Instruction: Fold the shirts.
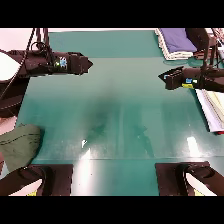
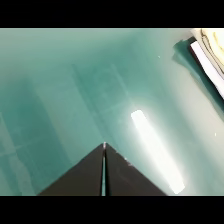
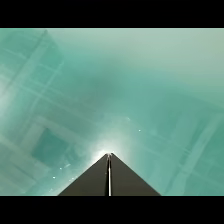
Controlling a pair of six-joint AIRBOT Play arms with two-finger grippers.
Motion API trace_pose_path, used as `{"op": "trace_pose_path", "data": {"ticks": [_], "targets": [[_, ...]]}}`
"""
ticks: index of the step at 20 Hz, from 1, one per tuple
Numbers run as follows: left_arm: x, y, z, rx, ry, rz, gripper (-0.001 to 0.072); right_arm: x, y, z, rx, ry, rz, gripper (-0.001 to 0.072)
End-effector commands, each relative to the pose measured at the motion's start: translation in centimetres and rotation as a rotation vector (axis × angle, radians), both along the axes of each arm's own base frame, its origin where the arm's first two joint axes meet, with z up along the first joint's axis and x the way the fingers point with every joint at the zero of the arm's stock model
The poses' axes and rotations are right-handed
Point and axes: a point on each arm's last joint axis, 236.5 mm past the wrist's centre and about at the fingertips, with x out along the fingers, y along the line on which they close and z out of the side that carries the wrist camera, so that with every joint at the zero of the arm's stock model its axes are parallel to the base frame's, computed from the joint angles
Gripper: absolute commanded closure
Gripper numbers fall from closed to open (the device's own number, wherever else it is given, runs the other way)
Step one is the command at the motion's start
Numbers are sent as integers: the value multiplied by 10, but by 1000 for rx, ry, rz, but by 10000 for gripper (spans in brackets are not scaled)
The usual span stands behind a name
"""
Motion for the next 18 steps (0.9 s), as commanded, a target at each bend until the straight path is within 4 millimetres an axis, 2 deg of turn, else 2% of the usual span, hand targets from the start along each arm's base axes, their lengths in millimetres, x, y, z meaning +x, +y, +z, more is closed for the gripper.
{"op": "trace_pose_path", "data": {"ticks": [1,10,12,13,15,16,17,18], "targets": [[0,0,1,-1,-1,0,682,-1,1,0,-2,0,4,692],[0,0,1,-2,-2,1,682,-1,3,0,6,2,6,692],[4,-2,10,-38,-29,9,682,-2,2,0,5,5,7,692],[11,3,15,-33,-60,32,682,-2,2,0,5,4,7,692],[5,26,20,-11,-44,58,683,-2,2,0,6,2,6,692],[-1,46,23,26,-48,85,683,-2,2,0,5,3,6,692],[-6,75,25,101,-64,133,683,-2,2,0,5,3,6,691],[-12,113,22,202,-69,212,683,-2,2,0,6,2,6,691]]}}
